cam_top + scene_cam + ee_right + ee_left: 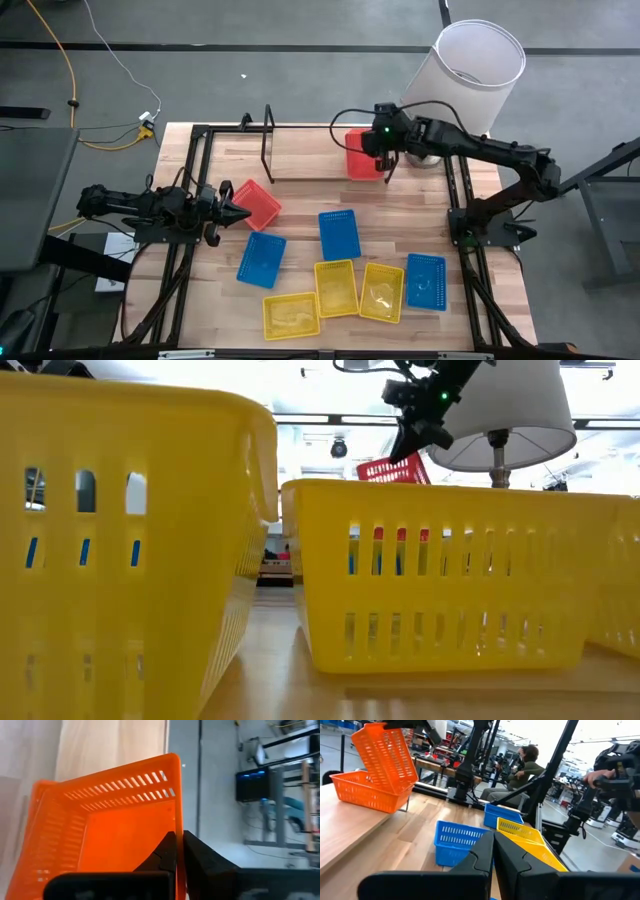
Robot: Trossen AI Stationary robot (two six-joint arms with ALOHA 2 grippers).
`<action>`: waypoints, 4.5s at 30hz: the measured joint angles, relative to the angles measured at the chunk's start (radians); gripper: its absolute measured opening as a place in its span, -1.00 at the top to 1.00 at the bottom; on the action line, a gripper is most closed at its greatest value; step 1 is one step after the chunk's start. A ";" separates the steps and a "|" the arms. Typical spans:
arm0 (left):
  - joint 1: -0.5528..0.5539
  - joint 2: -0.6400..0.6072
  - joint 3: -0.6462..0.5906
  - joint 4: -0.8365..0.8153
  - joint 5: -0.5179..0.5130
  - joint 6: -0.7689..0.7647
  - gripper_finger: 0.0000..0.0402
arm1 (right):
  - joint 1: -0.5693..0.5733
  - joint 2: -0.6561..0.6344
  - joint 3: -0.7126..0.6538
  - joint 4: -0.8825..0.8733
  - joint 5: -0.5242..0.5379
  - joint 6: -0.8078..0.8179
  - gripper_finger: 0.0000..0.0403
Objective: Stack baskets on shelf by color
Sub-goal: Stack the right orange bin on top of the other orange bin on the shelf, then stack the orange bin on top of the other orange bins on the shelf
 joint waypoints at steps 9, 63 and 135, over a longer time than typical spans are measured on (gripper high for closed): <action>0.000 0.000 0.000 0.000 0.000 -0.008 0.98 | -0.033 0.000 0.000 -0.004 -0.128 0.046 1.00; 0.000 0.000 0.000 -0.001 -0.004 0.001 0.98 | 0.123 0.021 -0.028 -0.126 -0.422 0.547 0.66; 0.000 0.000 0.000 -0.002 0.041 -0.010 0.98 | 0.446 0.122 -0.228 0.180 -0.236 0.713 1.00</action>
